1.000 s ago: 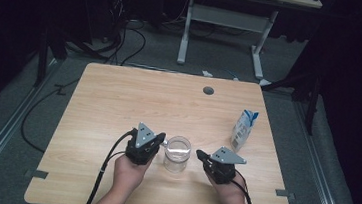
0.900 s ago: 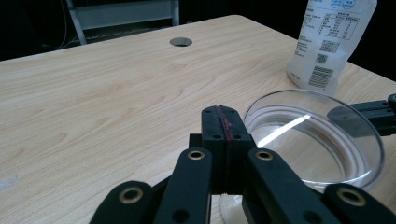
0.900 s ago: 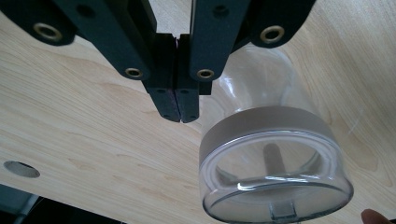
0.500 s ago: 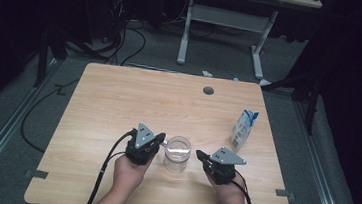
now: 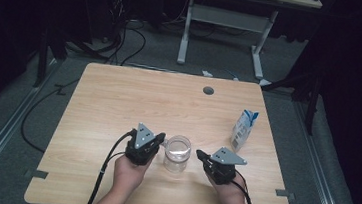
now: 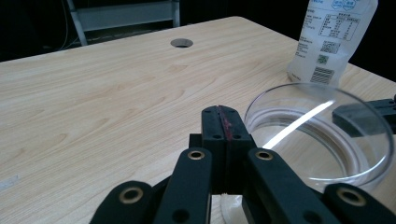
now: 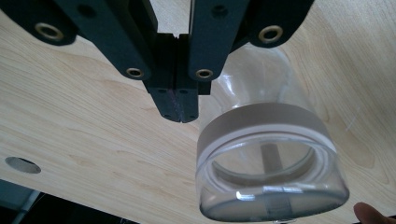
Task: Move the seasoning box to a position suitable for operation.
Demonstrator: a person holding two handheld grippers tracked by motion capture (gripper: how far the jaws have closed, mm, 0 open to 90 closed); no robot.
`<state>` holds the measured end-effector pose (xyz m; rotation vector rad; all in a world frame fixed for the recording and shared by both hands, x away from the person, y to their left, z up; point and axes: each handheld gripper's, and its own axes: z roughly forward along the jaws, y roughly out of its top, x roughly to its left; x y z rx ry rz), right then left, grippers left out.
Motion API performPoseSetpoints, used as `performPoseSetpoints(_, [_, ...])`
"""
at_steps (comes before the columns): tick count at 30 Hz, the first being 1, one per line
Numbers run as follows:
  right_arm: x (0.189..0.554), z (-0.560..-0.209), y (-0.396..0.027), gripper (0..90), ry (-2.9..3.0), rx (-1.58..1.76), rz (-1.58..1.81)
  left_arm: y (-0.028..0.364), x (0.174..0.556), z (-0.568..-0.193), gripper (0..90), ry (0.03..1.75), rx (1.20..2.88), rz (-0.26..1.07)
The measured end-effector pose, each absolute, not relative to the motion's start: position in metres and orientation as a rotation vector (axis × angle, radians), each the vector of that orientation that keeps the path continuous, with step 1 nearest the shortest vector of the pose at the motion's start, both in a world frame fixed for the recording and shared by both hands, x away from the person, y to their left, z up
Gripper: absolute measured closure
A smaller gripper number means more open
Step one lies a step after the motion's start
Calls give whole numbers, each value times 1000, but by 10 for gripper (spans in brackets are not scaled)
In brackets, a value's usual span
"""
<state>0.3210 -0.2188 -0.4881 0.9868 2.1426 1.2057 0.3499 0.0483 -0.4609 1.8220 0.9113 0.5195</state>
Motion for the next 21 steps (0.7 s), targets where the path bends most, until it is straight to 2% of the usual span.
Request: performPoseSetpoints(21, [305,-470,-201,897,2119,884,1325,49,350,-463,900,917,1814,508])
